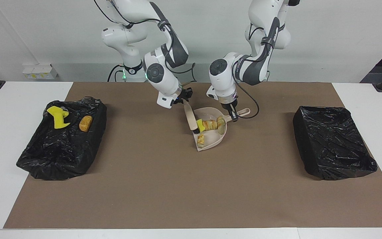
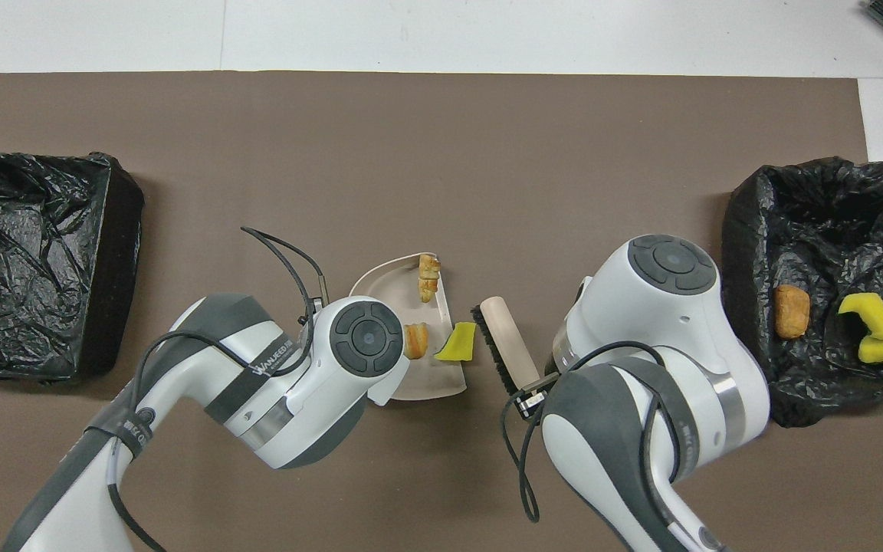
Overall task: Sweep and dump trash in bin
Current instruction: 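Sweep the yellow sponge and chunks into the dustpan with the right gripper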
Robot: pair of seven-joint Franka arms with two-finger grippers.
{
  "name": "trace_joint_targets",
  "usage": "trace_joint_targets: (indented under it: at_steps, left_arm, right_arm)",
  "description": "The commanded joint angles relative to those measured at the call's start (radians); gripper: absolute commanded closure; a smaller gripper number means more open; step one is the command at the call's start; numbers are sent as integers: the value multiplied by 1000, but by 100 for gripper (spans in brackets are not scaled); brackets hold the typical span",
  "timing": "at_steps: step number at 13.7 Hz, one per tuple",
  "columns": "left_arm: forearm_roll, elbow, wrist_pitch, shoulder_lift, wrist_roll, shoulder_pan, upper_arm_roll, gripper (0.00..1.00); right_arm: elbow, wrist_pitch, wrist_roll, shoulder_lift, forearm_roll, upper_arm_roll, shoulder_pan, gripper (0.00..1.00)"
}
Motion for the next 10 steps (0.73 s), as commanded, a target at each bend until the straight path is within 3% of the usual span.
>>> trace_joint_targets:
  at_steps: [1,3,5,7,10]
  left_arm:
    - [24,-45,21,-33,-15,-6,8,100]
    - [22,-46,21,-33,-15,-6,8,100]
    - [22,-46,21,-35,-15,-6,6,100]
    - [22,-48,21,-35,-15,-6,6,100]
    - [22,-48,24,-35,-15,-6,6,100]
  right_arm:
    - [-15,65,-17,5,-111,15,-13,100]
    - [-6,137,-19,60,-189,15,-18,100]
    - [15,229,-17,126,-194,17,-14,100]
    - [72,248,-14,178,-186,18,1,100]
    - [61,259,-57,172,-98,33,19,100]
